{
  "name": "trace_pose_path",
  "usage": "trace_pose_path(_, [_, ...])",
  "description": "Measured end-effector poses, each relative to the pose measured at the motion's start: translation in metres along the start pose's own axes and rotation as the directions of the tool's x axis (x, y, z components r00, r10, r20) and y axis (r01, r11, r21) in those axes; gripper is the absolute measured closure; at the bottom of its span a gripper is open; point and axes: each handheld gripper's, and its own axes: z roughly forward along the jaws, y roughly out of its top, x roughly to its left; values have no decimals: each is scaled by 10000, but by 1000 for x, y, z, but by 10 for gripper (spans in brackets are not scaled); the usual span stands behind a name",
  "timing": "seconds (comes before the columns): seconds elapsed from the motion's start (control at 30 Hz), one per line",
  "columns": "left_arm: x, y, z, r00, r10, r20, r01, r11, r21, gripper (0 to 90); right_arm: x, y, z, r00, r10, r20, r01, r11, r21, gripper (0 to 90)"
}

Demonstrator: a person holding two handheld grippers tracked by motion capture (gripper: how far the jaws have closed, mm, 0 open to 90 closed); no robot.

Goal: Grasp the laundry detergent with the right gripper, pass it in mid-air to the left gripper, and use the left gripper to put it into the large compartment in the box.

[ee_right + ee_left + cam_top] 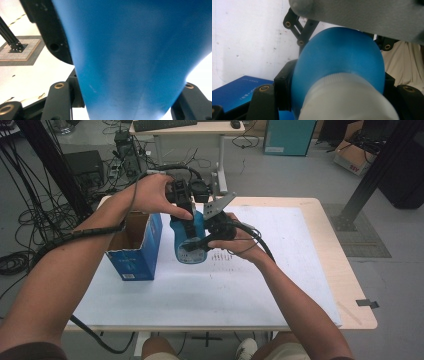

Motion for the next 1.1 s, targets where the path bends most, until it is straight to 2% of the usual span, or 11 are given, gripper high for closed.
trace_pose_path(1.1, [-3,0,-2,10000,-4,-44,4,10000,-22,362,1,1,0,9999,-31,-164,30,9999,-96,420])
